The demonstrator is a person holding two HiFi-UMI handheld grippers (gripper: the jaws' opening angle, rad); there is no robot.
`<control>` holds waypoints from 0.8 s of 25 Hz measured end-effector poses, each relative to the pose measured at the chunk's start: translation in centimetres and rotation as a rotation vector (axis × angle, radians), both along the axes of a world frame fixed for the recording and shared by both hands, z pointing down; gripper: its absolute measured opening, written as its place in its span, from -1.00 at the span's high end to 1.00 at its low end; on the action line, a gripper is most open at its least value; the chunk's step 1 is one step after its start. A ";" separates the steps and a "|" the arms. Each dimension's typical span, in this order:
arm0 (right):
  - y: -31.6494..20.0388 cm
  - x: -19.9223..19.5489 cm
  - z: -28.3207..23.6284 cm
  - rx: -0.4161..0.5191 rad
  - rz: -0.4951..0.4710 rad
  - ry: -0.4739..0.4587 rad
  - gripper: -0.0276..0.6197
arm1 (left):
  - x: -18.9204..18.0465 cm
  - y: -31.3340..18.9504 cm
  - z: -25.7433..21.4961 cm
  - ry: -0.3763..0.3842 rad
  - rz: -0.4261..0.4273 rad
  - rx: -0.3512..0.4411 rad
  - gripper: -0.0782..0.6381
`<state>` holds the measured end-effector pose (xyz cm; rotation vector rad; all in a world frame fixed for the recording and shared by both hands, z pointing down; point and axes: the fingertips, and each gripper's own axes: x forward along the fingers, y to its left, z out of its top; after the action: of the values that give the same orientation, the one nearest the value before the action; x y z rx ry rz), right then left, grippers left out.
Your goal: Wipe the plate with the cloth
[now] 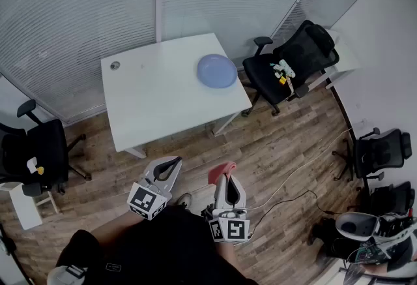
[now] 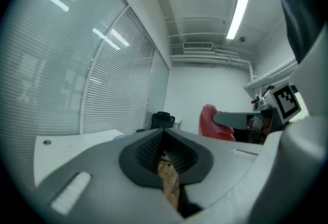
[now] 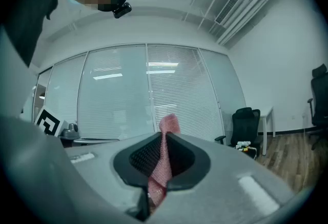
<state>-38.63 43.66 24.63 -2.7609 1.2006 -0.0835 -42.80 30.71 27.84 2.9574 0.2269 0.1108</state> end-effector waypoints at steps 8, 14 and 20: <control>0.7 -0.2 0.3 0.000 -0.016 0.002 0.86 | 0.2 1.0 0.1 0.001 0.005 0.007 0.78; 2.4 0.3 -0.1 0.035 -0.012 -0.001 0.85 | 0.8 2.8 0.3 -0.010 0.013 0.010 0.78; 4.8 1.7 0.4 0.029 -0.036 -0.002 0.85 | 2.6 5.1 0.7 -0.024 0.004 0.006 0.78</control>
<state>-36.89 48.42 24.99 -2.7144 1.2406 -0.0718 -40.24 35.84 28.57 2.9598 0.2299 0.1473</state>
